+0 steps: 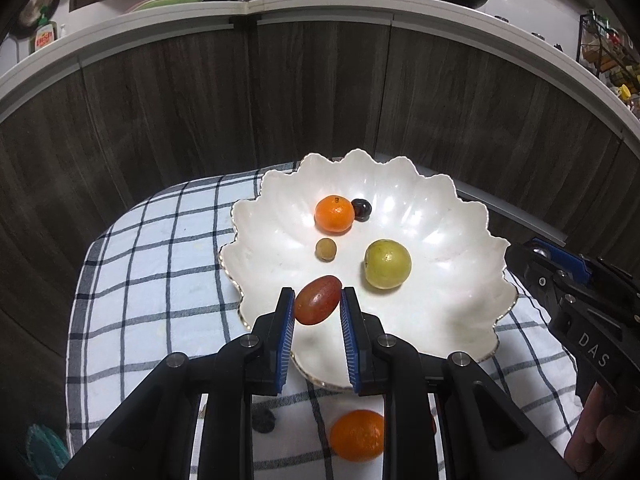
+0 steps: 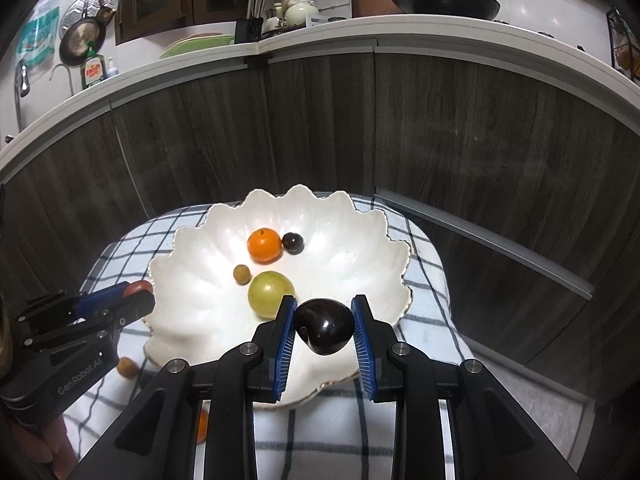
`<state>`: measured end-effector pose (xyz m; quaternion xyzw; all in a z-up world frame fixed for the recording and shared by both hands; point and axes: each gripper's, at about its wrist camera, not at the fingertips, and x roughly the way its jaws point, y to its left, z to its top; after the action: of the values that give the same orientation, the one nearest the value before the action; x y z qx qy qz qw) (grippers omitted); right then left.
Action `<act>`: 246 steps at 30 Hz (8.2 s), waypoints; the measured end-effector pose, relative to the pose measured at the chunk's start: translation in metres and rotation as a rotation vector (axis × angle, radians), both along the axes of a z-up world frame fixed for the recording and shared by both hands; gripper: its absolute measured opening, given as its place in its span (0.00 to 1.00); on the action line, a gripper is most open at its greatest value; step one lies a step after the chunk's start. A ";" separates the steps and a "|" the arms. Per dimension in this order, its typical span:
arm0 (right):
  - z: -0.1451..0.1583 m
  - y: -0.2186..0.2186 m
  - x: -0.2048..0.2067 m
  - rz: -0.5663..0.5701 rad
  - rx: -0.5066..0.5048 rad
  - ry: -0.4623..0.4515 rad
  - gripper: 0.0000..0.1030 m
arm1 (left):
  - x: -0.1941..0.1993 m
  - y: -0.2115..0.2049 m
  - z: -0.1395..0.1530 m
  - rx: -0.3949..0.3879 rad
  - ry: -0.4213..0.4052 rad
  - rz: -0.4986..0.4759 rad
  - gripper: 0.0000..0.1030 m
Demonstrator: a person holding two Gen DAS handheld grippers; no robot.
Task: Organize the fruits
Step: 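Carry the red grape in the left gripper over the bowl while the right carries the plum, then open the left gripper dropping the red grape into the bowl while the right drops the plum, then withdraw both grippers from the bowl back toward the remaining fruits, then grasp a blueberry with the left gripper while the right grasps a red oval grape, then carry the blueberry in the left gripper over the bowl while the right carries the grape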
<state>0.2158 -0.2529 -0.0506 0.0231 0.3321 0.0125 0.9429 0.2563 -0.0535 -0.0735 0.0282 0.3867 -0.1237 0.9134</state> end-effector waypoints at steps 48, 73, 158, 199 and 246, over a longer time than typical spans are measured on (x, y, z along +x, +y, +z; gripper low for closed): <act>0.005 0.001 0.028 -0.011 -0.023 0.026 0.65 | 0.014 0.014 0.016 0.031 -0.014 0.101 0.83; 0.025 0.011 -0.006 0.009 -0.003 -0.008 0.65 | -0.023 0.029 0.038 0.034 -0.046 0.130 0.83; -0.087 0.055 -0.046 0.131 -0.020 0.205 0.46 | -0.043 0.028 -0.088 0.138 0.103 0.048 0.37; -0.074 0.053 -0.052 0.146 -0.006 0.184 0.19 | -0.057 0.032 -0.064 0.118 0.063 0.096 0.21; 0.008 0.000 0.012 0.044 0.018 0.013 0.19 | 0.000 -0.009 0.020 0.075 -0.046 0.029 0.21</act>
<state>0.2277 -0.2532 -0.0429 0.0242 0.3385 0.0361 0.9400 0.2567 -0.0627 -0.0532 0.0597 0.3703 -0.0951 0.9221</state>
